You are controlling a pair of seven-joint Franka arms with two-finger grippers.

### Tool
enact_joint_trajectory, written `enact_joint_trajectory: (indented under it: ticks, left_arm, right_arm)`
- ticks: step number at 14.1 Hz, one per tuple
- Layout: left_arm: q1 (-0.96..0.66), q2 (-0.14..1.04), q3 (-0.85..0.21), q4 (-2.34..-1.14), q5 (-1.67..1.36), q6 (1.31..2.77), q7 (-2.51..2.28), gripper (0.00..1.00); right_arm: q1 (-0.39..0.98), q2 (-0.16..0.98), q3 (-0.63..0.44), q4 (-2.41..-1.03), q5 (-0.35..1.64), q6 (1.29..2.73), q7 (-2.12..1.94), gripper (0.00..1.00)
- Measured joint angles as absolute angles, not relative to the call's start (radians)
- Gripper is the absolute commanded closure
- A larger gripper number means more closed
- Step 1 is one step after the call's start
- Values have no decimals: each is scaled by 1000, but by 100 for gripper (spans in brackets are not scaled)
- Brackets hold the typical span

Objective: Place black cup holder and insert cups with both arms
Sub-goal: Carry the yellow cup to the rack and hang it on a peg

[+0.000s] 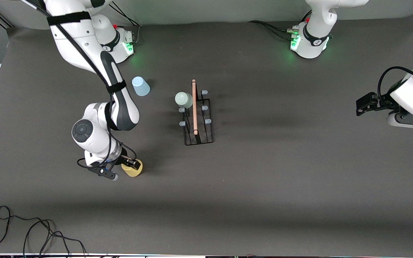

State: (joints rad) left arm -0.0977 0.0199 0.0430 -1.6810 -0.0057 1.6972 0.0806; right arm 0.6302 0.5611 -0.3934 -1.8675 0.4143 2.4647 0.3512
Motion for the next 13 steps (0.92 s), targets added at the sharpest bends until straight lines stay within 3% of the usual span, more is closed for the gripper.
enact_joint_trajectory:
  ticks: [6,10,13]
  left_arm:
    - [-96,-4,48,-1676,-6,1676,81,0]
    - [-96,-8,48,-1612,-6,1578,82,0]
    - [-96,-15,47,-1593,-3,1557,81,0]
  right_arm:
    - [781,327,-396,-1861,416,2234,606,100]
    - [946,309,-394,-1861,381,2239,858,100]
    - [992,325,-394,-1869,363,2241,906,100]
